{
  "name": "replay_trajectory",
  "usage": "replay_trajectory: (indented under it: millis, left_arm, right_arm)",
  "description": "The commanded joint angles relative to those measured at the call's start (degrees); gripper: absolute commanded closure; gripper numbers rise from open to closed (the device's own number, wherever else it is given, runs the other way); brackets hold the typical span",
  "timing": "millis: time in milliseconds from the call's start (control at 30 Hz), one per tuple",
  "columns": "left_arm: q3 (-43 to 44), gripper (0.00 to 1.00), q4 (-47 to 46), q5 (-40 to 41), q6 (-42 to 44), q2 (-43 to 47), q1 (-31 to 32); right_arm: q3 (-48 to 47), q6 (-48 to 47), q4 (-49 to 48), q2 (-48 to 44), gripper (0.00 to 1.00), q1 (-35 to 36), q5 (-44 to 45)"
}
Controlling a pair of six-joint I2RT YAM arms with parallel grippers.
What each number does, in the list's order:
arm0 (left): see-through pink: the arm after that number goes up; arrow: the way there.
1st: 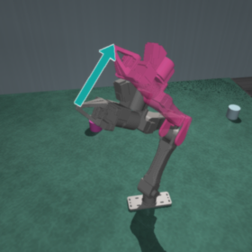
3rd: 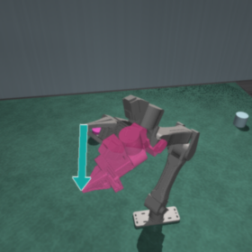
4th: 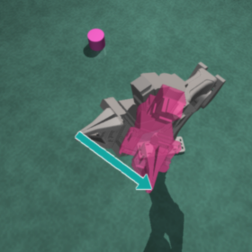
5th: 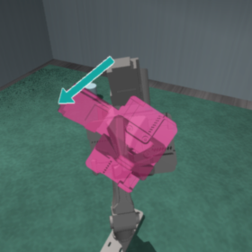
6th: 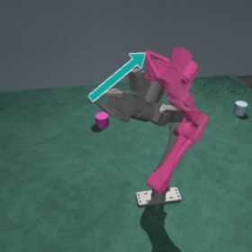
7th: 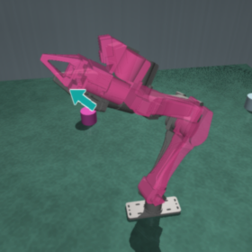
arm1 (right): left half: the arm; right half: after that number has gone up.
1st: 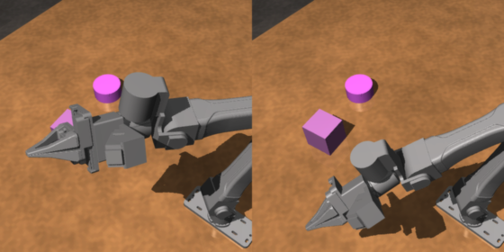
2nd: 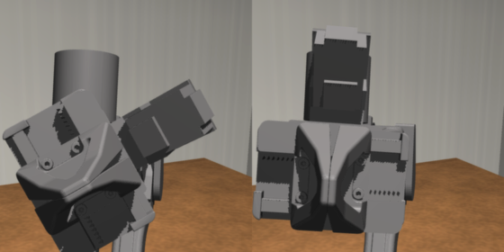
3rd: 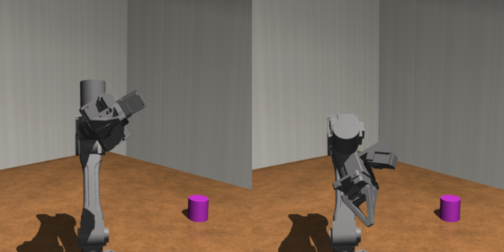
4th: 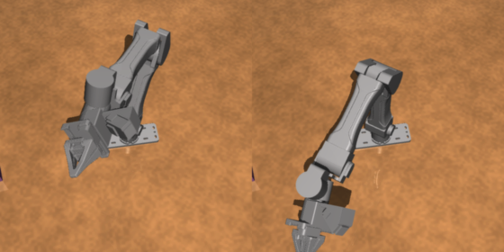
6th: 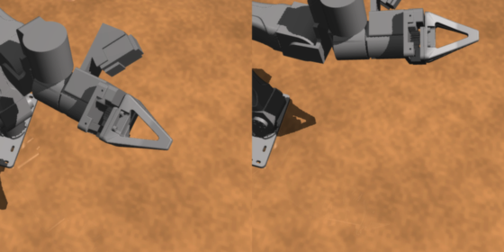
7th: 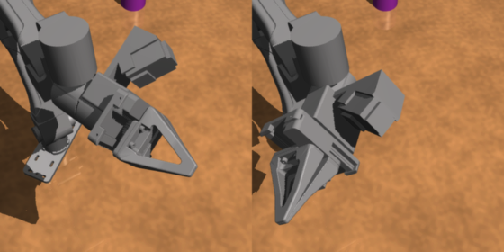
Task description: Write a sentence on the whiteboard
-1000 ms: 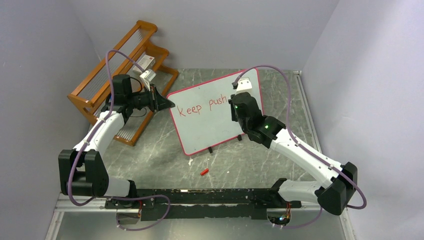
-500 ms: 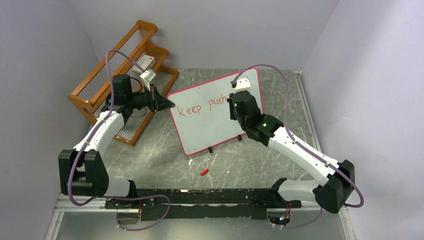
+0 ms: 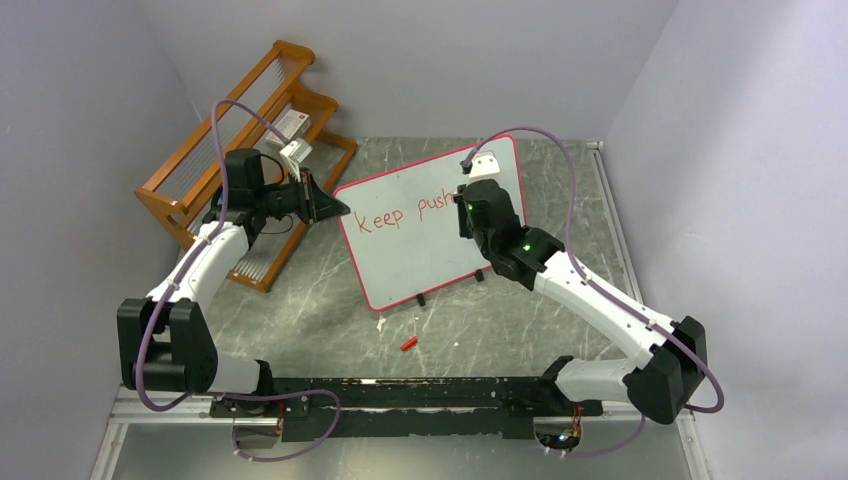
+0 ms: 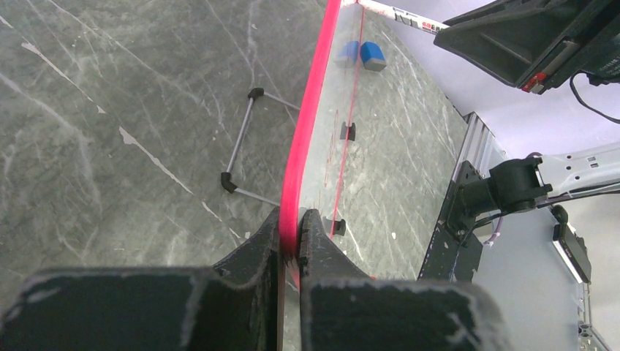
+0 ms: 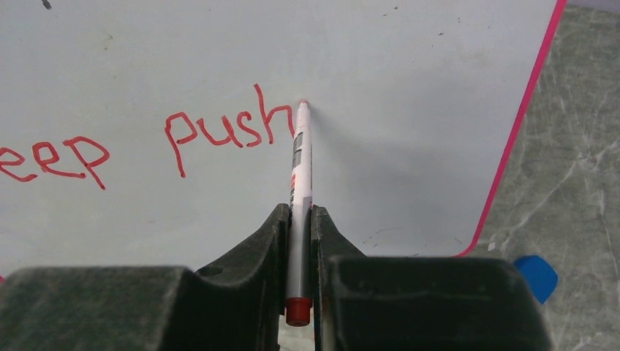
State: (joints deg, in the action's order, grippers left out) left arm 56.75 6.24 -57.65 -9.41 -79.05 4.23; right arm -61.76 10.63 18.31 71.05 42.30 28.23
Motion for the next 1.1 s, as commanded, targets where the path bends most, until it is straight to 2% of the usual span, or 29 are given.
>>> replay_trajectory:
  millis: [0, 333, 733, 1067]
  left_arm:
    - [-0.69, 0.95, 3.78, 5.59, 6.69, -2.30, 1.49]
    - [-0.70, 0.95, 3.69, 5.59, 6.43, -2.23, 1.48]
    - [-0.52, 0.95, 4.04, 6.01, 6.62, -2.34, 1.53]
    - [-0.70, 0.95, 4.01, 6.13, 6.75, -2.25, 1.48]
  right_arm:
    - [-0.43, -0.35, -1.55, 1.10, 1.00, -0.73, -0.89]
    - [-0.16, -0.24, -1.61, 0.57, 1.00, -0.99, -0.28]
    - [0.08, 0.66, 3.33, -3.21, 1.00, -0.95, -1.58]
    - [0.65, 0.71, 2.37, -2.48, 1.00, -0.98, -1.36]
